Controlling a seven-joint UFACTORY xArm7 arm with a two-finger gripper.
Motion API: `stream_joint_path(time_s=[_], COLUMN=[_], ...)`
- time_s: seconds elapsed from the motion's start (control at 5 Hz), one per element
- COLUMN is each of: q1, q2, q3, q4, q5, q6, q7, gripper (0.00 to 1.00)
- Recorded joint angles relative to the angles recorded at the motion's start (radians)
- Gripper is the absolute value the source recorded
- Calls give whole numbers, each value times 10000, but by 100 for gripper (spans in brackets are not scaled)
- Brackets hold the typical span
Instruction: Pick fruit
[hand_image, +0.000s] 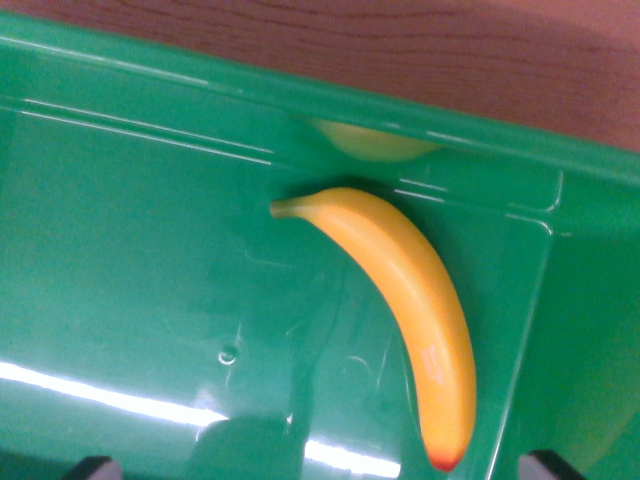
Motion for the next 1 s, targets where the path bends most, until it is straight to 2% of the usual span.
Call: stream_joint_path(time_s=[0.2, 0.4, 0.6, 0.8, 1.0], q1=[-65, -65, -131, -131, -196], q2=[143, 143, 289, 289, 433], q3=[-37, -37, -74, -74, -111], q4=[-257, -257, -519, -519, -776], q5=[1, 1, 2, 2, 3], q6=[-456, -456, -922, -922, -1379], q7=[-296, -296, -598, -598, -895], gripper=[0, 0, 0, 0, 0])
